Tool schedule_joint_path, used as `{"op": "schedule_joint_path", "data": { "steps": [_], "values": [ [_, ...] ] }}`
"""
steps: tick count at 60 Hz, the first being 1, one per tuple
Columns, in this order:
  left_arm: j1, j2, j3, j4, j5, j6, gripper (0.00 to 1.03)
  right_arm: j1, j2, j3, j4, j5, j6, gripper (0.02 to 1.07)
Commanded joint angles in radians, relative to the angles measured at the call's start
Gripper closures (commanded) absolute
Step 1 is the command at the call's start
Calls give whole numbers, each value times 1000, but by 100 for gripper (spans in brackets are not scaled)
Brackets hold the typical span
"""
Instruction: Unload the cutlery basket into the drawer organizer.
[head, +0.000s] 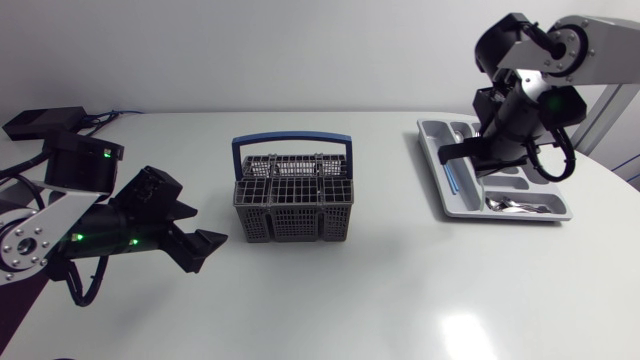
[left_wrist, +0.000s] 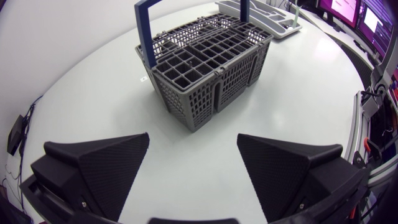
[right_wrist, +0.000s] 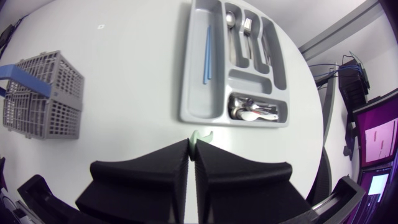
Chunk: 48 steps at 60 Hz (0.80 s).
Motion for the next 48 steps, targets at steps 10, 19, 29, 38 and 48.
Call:
{"op": "schedule_joint_path", "data": {
  "steps": [10,19,29,38,48],
  "values": [
    [-6,-20,-13,-16,-2,-6,4,-166,94,-73,207,166,-226,101],
    [-6,-31,-10,-25,-2,-8,4,-243,187,-59,340,227,-316,101],
    [-6,-43,-12,-38,-8,-8,4,-317,293,-13,397,244,-359,101],
    [-11,-54,-5,-51,-10,-9,4,-336,341,-13,464,285,-407,101],
    [-29,-59,-5,-54,-30,-19,4,-346,377,-10,489,275,-422,100]
  ]
}}
